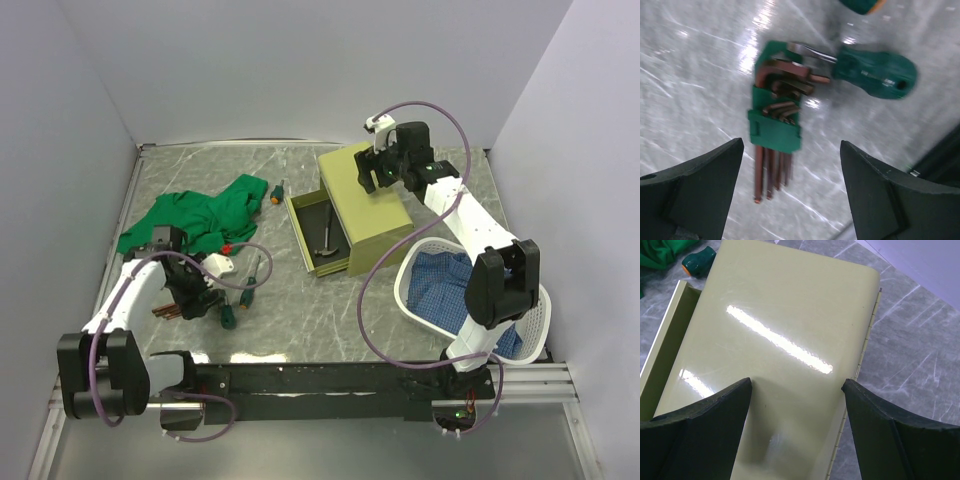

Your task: Sort the tools into containers

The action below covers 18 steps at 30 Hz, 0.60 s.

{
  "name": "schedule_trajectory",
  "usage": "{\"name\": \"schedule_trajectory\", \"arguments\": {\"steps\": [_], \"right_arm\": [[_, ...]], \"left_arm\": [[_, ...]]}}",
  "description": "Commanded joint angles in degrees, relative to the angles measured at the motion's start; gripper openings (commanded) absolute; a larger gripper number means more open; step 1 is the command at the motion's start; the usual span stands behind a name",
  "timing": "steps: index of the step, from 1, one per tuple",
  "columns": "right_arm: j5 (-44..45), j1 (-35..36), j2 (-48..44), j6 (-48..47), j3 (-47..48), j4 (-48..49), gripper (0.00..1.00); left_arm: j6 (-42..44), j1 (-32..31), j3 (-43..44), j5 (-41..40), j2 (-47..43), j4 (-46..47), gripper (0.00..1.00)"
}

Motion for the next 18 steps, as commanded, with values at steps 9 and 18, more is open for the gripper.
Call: {"name": "schedule_trajectory", "arguments": {"steps": [9,18], "right_arm": [[-0.4,-0.1,1.4,-0.8,-3.5,-7.3,0.82],[0.3,0.1,1.4,-0.9,-3.2,-7.3,0.82]], "left_arm": [[5.2,0.2,-7.2,-2.9,5.7,18.0,0.84],[4.6,0.4,-2.5,-4.2,11.8,12.5,0.01]]}}
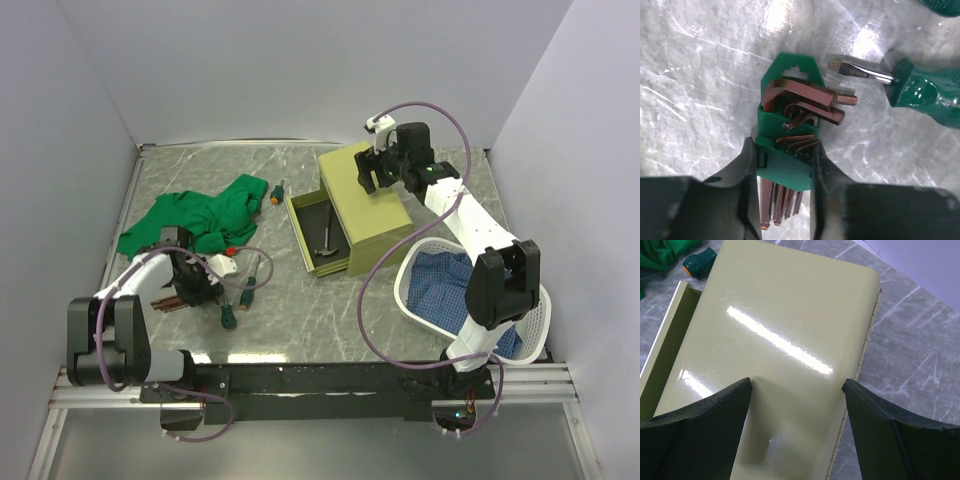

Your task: Sort the tools into containers

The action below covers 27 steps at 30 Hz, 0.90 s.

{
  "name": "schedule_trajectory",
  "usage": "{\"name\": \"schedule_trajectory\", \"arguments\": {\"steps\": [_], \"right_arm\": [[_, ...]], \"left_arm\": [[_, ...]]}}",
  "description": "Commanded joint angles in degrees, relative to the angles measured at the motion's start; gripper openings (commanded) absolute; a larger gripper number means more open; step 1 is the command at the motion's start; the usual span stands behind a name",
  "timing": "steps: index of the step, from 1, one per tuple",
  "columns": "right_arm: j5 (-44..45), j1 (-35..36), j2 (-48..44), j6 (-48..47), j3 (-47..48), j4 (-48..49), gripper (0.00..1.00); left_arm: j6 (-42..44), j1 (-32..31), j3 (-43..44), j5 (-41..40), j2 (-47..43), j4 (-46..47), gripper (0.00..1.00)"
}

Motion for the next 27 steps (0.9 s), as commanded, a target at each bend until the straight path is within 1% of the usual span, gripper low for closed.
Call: {"name": "schedule_trajectory", "arguments": {"steps": [1,2,3,5,6,8,9,11,12,13,14,15,16,17,18,19,20,21,22,23,24,26,27], "right_arm": [[0.7,0.2,1.7,-0.8,-2.7,-8.1,0.82],[0.8,0.2,1.6,-0.9,-3.0,-8.1,0.82],[0.8,0.2,1.3,-0.9,-3.1,-8.1,0.82],[0.9,0.3,1.3,-1.1,-3.6,-7.8,0.82],[0.9,0.3,1.2,-1.2,-3.7,-7.8,0.82],[0.9,0.3,1.2,-1.3,-3.8,-7.7,0.82],[1.0,0.4,1.3,-1.3,-3.8,-7.7,0.82],[1.2,0.4,1.5,-1.4,-3.5,-7.7,0.82],[1.3,0.3,1.8,-1.4,-3.4,-7.7,0.82],[1.4,0.3,1.9,-1.4,-3.3,-7.7,0.82],[1.4,0.4,2.0,-1.5,-3.0,-8.0,0.82],[1.5,0.3,2.1,-1.6,-2.9,-8.1,0.82],[1.5,0.4,2.3,-1.6,-2.9,-8.7,0.82],[1.4,0.3,2.4,-1.8,-3.3,-9.0,0.81],[1.2,0.3,2.7,-1.9,-3.4,-9.3,0.81],[1.4,0.3,2.7,-1.8,-3.8,-9.3,0.81],[1.5,0.3,2.3,-1.8,-4.0,-9.1,0.81],[1.6,0.3,2.0,-2.0,-4.1,-8.8,0.81],[2.0,0.3,1.9,-2.1,-4.2,-8.5,0.81],[2.2,0.3,1.4,-2.3,-4.2,-8.3,0.81],[2.5,0.3,1.3,-2.7,-4.0,-8.1,0.81],[3.2,0.4,1.5,-3.1,-3.4,-7.9,0.82],[3.4,0.3,1.6,-3.5,-3.1,-8.0,0.82]], "left_arm": [[1.0,0.9,4.5,0.9,2.7,-5.9,0.01],[0.8,1.1,6.7,3.0,1.2,-8.3,0.01],[0.4,1.2,11.6,4.3,0.5,-11.4,0.01],[-2.3,1.2,16.9,6.7,-0.1,-13.3,0.01],[-4.0,1.1,22.6,9.6,0.3,-13.6,0.01],[-10.6,0.3,28.8,13.6,2.7,-14.2,0.01],[-15.5,0.1,34.5,18.2,3.8,-14.4,0.01],[-21.8,-2.2,39.2,22.3,7.5,-12.5,0.01],[-28.4,-4.5,42.9,23.8,8.8,-11.4,0.01],[-31.9,-5.6,44.3,27.3,10.1,-8.4,0.01],[-35.6,-6.6,46.0,28.7,12.4,-6.0,0.01],[-48.4,-8.0,45.8,28.9,13.1,-2.2,0.01],[-56.0,-8.1,44.7,30.5,13.4,3.8,0.01],[-62.9,-8.1,41.3,33.2,13.8,13.1,0.01],[-75.8,-8.7,39.7,35.1,13.9,18.1,0.01],[-81.5,-9.1,38.0,37.4,14.2,22.5,0.01],[-86.6,-9.6,35.0,38.2,14.4,31.2,0.01],[-94.8,-10.9,33.6,38.4,14.5,35.3,0.01],[-97.9,-11.7,32.5,38.0,15.0,37.8,0.01],[-100.4,-12.4,30.8,37.0,15.4,45.0,0.01],[-104.7,-14.3,30.3,36.2,16.0,47.3,0.01],[-108.3,-16.1,31.3,34.2,19.1,49.3,0.01],[-111.8,-17.5,31.8,34.3,20.5,51.7,0.01]]}}
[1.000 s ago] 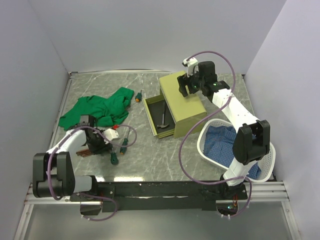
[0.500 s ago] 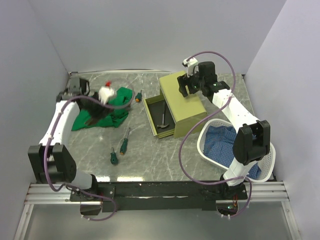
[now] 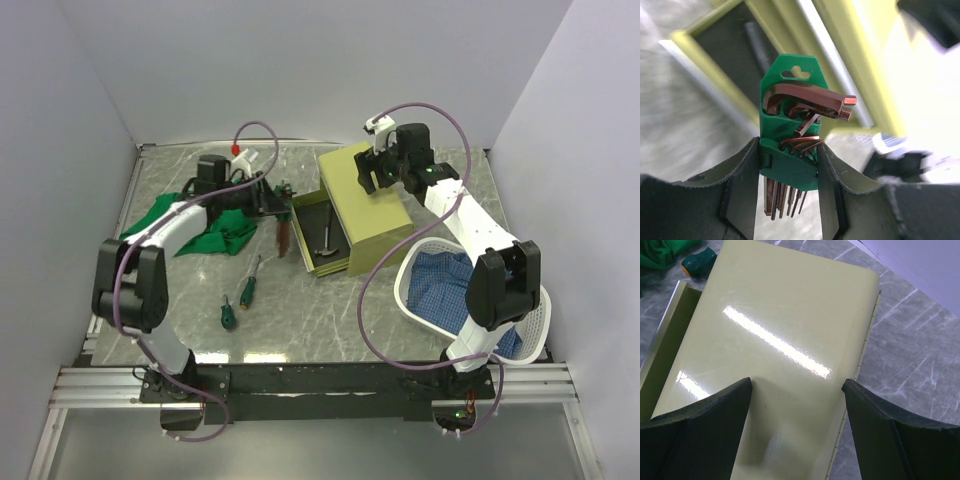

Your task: Sort the tools into containers

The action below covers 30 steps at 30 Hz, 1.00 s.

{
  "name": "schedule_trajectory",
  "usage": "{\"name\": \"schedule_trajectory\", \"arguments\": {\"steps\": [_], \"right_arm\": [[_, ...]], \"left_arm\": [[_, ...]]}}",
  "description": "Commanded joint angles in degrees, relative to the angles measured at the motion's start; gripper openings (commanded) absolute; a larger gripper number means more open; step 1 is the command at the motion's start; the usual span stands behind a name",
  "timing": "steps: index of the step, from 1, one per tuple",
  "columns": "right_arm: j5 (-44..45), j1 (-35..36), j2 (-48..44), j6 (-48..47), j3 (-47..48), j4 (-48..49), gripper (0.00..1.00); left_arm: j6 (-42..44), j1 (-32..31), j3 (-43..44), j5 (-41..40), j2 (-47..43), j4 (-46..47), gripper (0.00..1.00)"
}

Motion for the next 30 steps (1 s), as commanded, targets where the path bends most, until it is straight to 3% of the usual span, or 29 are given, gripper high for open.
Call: {"name": "schedule_trajectory", "arguments": {"steps": [1,10,16,18,20,23,27,30], "right_arm": [[2.9,0.3,2.2,-2.8,-1.8,-8.8,0.82],[2.9,0.3,1.8,-2.9,-2.4,-8.8,0.82],[3.0,0.3,0.1,-3.3,-4.5,-8.4,0.82],[3.0,0.3,-0.3,-3.4,-4.8,-8.2,0.82],[2.9,0.3,-0.5,-3.4,-5.1,-8.1,0.82],[2.9,0.3,0.0,-3.5,-4.7,-8.1,0.82],[2.8,0.3,0.9,-3.2,-3.3,-8.3,0.82],[2.6,0.3,1.4,-3.0,-2.6,-8.4,0.82]], "left_arm": [[-22.5,-4.7,3.3,3.2,4.4,21.3,0.01],[-36.7,-7.3,8.7,-2.4,15.7,25.6,0.01],[-37.9,-8.0,10.4,-6.6,19.0,22.6,0.01],[-35.1,-8.7,12.3,-7.9,20.0,17.2,0.01],[-32.9,-9.4,14.5,-9.2,21.3,14.0,0.09],[-27.5,-11.2,17.3,-8.3,22.6,10.9,0.13],[-27.4,-12.2,17.4,-10.8,22.6,7.6,0.27],[-27.7,-11.7,16.5,-13.2,21.3,7.1,0.53]]}}
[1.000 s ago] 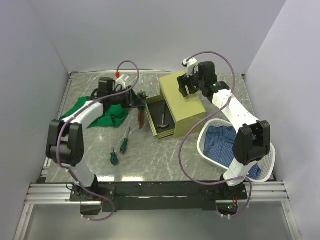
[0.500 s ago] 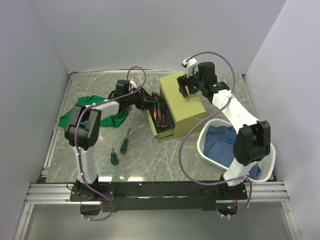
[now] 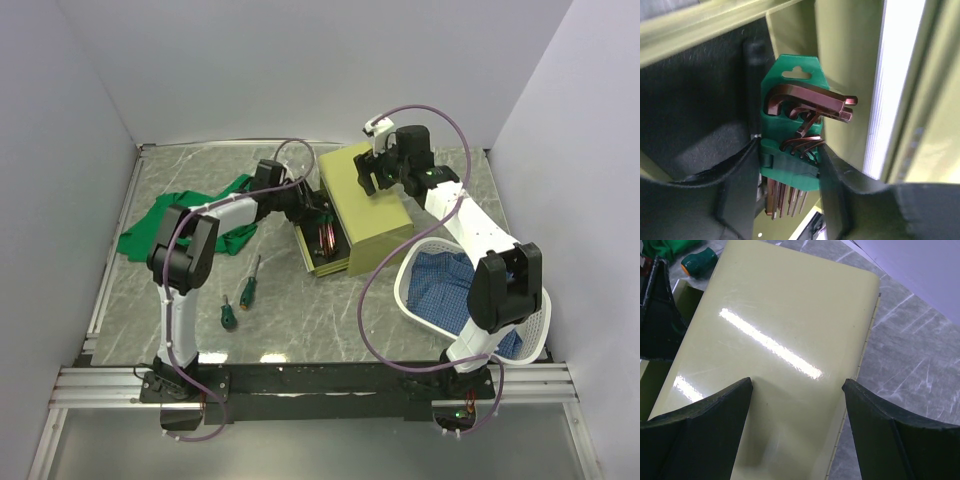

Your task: Sort the tools into containers

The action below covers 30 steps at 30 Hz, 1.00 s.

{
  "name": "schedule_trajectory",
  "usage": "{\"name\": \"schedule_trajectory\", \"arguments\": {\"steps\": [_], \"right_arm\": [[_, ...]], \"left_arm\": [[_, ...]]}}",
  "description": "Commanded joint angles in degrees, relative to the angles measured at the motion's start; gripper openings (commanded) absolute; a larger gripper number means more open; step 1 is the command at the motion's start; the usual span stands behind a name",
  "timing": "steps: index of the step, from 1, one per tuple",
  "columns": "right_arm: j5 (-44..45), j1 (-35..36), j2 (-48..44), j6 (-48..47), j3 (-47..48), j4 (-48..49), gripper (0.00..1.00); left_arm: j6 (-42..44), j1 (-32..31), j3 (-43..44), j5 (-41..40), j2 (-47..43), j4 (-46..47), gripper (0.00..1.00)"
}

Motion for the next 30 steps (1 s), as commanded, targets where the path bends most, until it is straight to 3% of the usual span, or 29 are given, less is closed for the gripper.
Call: {"name": "schedule_trajectory", "arguments": {"steps": [1,3,4,7,15,20,26,27,30], "right_arm": [[2.3,0.1,2.8,-1.6,-0.7,-10.1,0.82],[2.3,0.1,2.8,-1.6,-0.6,-10.1,0.82],[2.2,0.1,2.8,-1.6,-0.6,-10.2,0.82],[2.0,0.1,2.8,-1.4,-0.6,-10.2,0.82],[2.2,0.4,2.1,-1.6,-1.0,-10.1,0.82],[2.0,0.5,1.9,-1.9,-1.2,-10.1,0.82],[1.6,0.5,1.4,-1.7,-1.3,-10.2,0.82],[1.6,0.5,1.1,-1.6,-1.6,-10.1,0.82],[1.5,0.5,0.7,-1.5,-1.9,-10.0,0.82]], "left_arm": [[0.3,0.6,1.0,-2.2,-3.9,-1.6,0.62],[-0.5,1.6,0.4,-2.3,-4.6,-1.7,0.71],[-0.7,2.0,-0.3,-2.0,-5.2,-1.2,0.82],[-1.2,3.8,-1.1,0.7,-6.7,-0.6,0.89],[-1.2,8.6,-1.8,5.0,-16.2,2.0,0.88],[8.6,10.8,-4.3,6.3,-21.0,-2.3,0.88],[32.8,10.8,-7.6,-6.7,-29.1,-22.2,0.85],[34.0,10.9,-9.6,-14.6,-31.7,-24.4,0.86],[38.0,12.2,-15.5,-20.6,-37.1,-25.8,0.88]]}}
